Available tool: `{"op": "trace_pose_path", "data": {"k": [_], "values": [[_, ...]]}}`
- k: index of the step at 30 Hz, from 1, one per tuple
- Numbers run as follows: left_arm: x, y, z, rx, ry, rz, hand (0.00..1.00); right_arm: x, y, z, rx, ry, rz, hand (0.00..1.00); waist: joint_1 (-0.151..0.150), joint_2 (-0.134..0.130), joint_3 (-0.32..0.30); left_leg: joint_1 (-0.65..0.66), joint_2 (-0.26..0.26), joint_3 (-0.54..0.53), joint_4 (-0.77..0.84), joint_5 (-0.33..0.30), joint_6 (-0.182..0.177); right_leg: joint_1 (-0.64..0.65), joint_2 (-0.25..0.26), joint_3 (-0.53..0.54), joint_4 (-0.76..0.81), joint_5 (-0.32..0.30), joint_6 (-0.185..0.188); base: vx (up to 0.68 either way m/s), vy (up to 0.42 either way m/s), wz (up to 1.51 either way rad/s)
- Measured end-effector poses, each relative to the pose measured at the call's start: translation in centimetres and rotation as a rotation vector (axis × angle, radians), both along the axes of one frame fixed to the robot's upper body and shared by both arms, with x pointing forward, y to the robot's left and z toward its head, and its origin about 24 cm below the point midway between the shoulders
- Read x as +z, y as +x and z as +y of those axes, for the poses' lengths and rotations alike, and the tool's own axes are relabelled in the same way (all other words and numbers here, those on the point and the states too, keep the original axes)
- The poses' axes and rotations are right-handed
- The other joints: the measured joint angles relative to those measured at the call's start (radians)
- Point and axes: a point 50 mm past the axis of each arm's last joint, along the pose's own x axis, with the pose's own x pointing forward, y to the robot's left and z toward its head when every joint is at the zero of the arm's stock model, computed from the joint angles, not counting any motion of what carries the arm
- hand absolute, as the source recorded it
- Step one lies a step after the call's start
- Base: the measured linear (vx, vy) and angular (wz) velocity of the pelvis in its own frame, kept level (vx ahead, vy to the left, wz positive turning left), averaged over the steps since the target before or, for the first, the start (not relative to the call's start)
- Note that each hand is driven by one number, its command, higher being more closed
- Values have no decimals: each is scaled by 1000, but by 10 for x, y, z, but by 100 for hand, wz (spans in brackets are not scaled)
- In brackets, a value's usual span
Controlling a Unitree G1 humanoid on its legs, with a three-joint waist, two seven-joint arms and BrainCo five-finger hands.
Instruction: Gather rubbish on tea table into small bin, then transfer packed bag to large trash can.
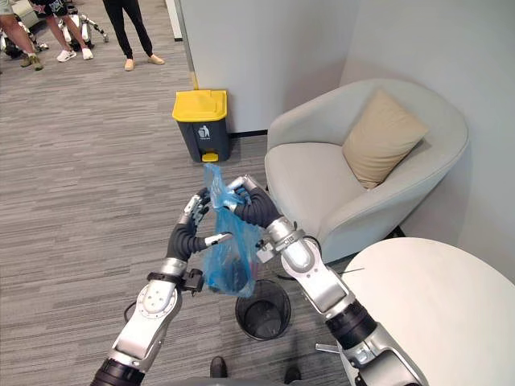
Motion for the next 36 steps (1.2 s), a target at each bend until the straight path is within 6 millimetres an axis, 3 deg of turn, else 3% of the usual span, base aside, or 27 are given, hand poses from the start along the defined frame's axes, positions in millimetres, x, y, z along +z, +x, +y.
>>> {"op": "trace_pose_path", "data": {"k": [6, 13, 25, 36], "values": [[3, 0, -16, -57, 46, -28, 0, 0, -4, 18, 80, -6, 13, 100, -1, 0, -4, 3, 0, 1, 0, 0, 0, 9, 2, 2, -16, 8, -2, 0, 0, 0], [4, 2, -19, -16, 110, -50, 0, 0, 2, 26, 76, 14, 51, 100, 0, -1, -4, 3, 0, 2, 0, 0, 0, 8, 1, 3, -16, 9, -2, 0, 0, 0], [-18, 4, -22, 34, 227, 23, 0, 7, 2, 33, 72, 54, 38, 100, 0, -9, -11, 3, 0, 2, -1, 0, 0, 8, 1, 3, -17, 9, -2, 0, 0, 0], [-39, -10, -9, 105, 247, 114, 0, 11, 3, 33, 56, 91, 36, 100, 1, -11, -12, 2, 0, 2, -6, 0, 0, 8, 1, 3, -18, 9, -1, 0, 0, 0]]}}
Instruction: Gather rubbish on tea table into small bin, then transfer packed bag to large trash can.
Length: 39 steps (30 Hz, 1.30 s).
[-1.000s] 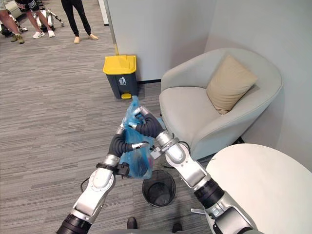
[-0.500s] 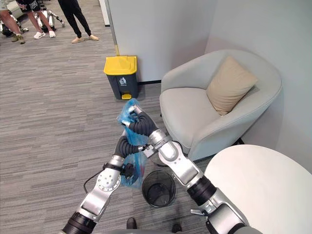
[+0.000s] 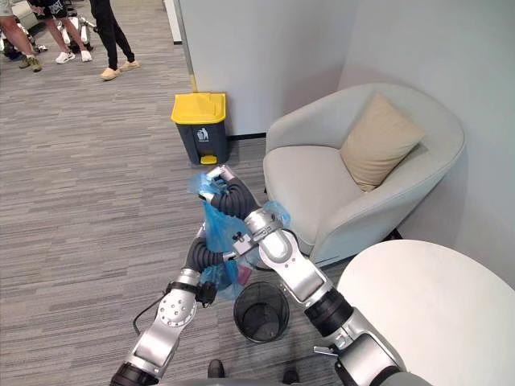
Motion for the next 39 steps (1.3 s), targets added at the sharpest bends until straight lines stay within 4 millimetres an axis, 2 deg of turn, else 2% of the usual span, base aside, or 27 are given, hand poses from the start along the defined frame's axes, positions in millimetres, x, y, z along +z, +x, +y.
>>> {"op": "trace_pose_path", "data": {"k": [14, 15, 31, 39], "values": [[-12, 0, 1, 15, 30, 36, 0, 3, -1, 2, 18, 59, 39, 100, 1, 0, 0, -3, 2, 12, 0, -1, -1, -11, 2, 14, 2, 2, 2, 0, 0, -2], [-12, 0, 2, 17, 38, 37, 100, 3, -1, 3, 20, 61, 41, 100, 1, 0, 0, -3, 2, 13, 0, -1, -1, -12, 2, 16, 2, 2, 2, 0, 0, -11], [-17, 5, 14, 59, 65, 48, 100, -3, -7, 12, 100, 94, 119, 100, -2, 0, 0, -4, 5, 35, 3, -8, -10, -25, 5, 40, 2, 5, 3, 11, 1, -4], [-26, 4, 18, 73, 66, 88, 100, -11, -12, 13, 138, 77, 145, 100, -3, 0, 0, -4, 5, 33, 6, -7, -9, -30, 6, 48, 2, 7, 4, 13, 0, -3]]}}
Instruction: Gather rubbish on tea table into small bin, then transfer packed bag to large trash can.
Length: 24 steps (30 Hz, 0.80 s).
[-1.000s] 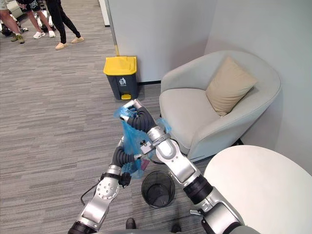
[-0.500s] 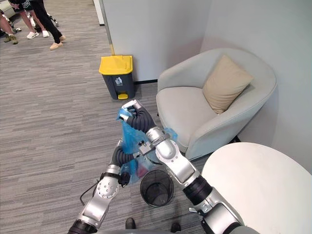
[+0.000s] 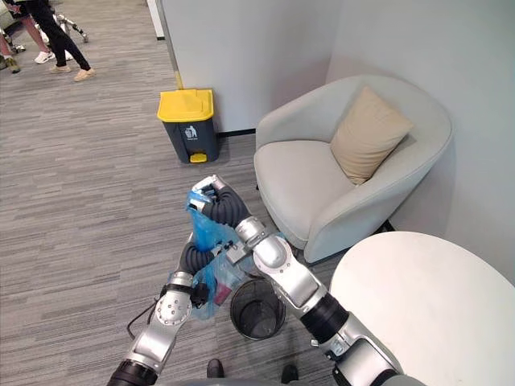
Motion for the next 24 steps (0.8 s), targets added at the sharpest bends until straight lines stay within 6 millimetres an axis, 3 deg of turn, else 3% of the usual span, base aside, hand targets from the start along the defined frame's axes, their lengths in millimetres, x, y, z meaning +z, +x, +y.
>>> {"op": "trace_pose_path", "data": {"k": [11, 12, 24], "values": [[-2, -3, 5, 30, -72, 18, 100, -1, -7, -2, -2, -66, -67, 100, -2, 1, -23, 1, -1, -3, -5, 0, 0, 0, -1, -1, 1, 1, 2, 0, 0, 0], [-1, -3, 5, 29, -75, 15, 100, 0, -8, -2, -5, -93, -97, 0, -2, 1, -23, 1, -1, -3, -6, 0, 0, 0, -1, -1, 1, 0, 3, 0, 0, 0], [-8, -12, 9, 55, -113, 57, 100, 4, -12, -18, -61, -313, -353, 0, -1, 1, -23, 2, -3, -26, -6, 1, 1, 15, -3, -23, -2, 0, 3, 2, 1, 5]]}}
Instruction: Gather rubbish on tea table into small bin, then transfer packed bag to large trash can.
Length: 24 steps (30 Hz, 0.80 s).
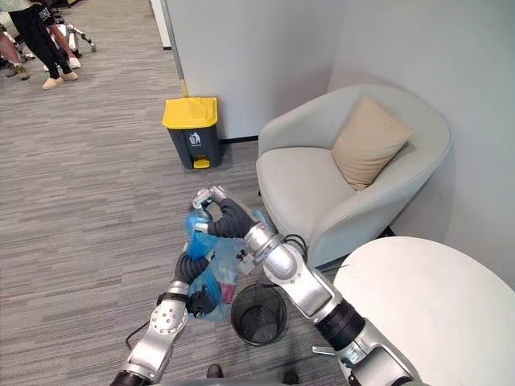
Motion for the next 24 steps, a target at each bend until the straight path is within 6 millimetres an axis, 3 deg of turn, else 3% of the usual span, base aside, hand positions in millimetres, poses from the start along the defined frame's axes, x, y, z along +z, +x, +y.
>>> {"op": "trace_pose_path", "data": {"k": [9, 13, 19, 24], "values": [[9, 1, 12, 52, -28, -29, 100, 1, 0, -17, -78, -151, -168, 0, 2, 0, 0, 0, -1, -1, 0, 0, 0, 1, -1, -2, 1, 0, 0, 0, 0, 0], [10, 1, 17, 79, -28, -33, 100, 1, 5, -33, -163, -177, -203, 0, 2, 0, 0, 1, -2, -3, 0, 1, 1, 7, -2, -4, 2, 0, 0, 0, 0, 0], [9, -1, 33, 147, -31, -27, 100, -3, 1, -65, -310, -116, -166, 0, 2, 0, 0, 1, -3, -5, 0, 1, 1, 8, -3, -6, 1, -1, 0, 0, 0, 0], [5, -11, 56, 278, -82, -9, 100, -22, -9, -99, -484, 45, -6, 0, -2, 0, 0, 1, -4, -7, -1, 0, 1, 4, -5, -7, 2, -9, 8, 0, 0, 0]]}}
